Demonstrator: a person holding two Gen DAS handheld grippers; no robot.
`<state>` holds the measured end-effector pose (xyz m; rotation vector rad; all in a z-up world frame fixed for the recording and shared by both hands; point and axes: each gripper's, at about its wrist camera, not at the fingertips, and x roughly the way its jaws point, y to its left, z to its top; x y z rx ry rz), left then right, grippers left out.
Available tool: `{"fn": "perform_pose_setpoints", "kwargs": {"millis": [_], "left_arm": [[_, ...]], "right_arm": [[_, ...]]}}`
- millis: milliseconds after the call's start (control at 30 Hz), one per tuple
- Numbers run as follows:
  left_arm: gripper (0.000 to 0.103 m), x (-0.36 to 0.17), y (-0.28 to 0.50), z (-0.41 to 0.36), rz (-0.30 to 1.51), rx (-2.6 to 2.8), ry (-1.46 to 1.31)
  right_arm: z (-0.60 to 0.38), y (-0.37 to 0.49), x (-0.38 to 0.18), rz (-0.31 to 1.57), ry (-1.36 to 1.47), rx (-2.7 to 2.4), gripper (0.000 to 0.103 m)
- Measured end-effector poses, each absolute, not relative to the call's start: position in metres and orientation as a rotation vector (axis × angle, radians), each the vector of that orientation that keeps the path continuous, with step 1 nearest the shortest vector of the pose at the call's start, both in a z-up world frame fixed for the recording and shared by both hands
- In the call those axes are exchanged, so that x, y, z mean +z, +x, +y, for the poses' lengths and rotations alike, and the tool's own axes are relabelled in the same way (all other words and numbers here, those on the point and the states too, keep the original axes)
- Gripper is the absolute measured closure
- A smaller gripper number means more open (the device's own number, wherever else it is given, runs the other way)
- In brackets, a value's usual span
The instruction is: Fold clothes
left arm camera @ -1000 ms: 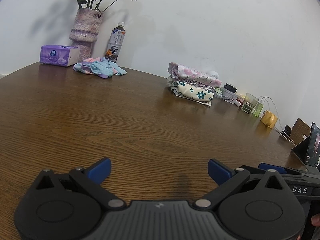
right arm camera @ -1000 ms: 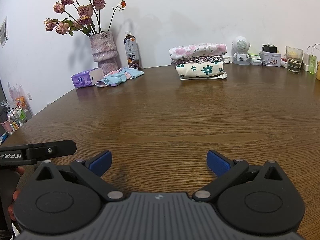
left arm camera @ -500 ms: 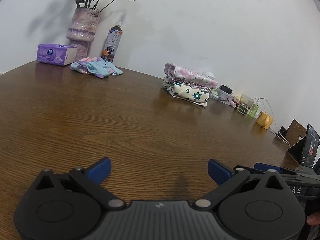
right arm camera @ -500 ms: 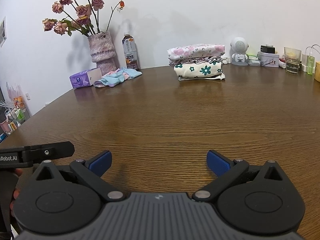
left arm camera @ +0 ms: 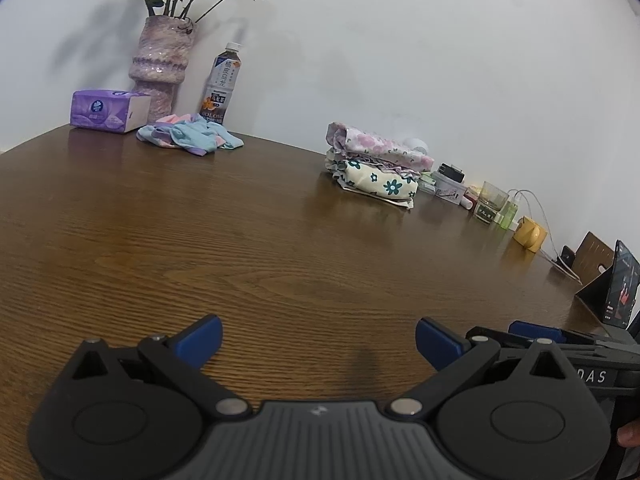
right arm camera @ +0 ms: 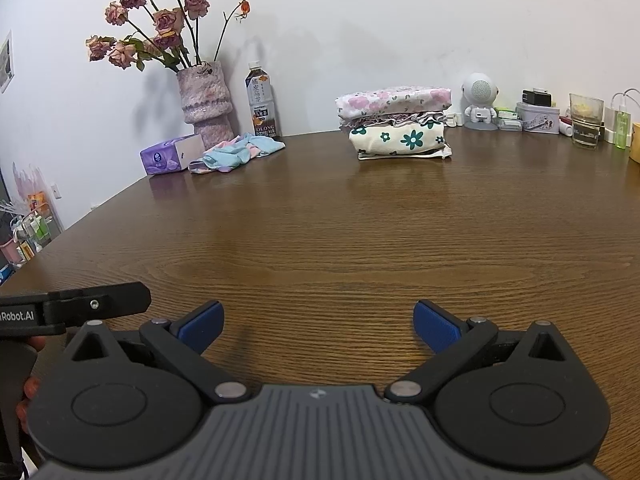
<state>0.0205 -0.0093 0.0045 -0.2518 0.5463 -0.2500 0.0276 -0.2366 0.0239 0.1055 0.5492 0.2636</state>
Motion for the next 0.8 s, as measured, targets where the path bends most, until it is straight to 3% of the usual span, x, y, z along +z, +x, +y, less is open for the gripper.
{"fn": "perform_pose_setpoints", "kwargs": {"millis": [800], "left_arm": [[0.000,0.0024,0.0207,-0.0096,0.549,-0.250,-0.238]], "right_arm": [[-0.2375,0.0281,0.0240,0.552,0.116,0.267,0.000]]}}
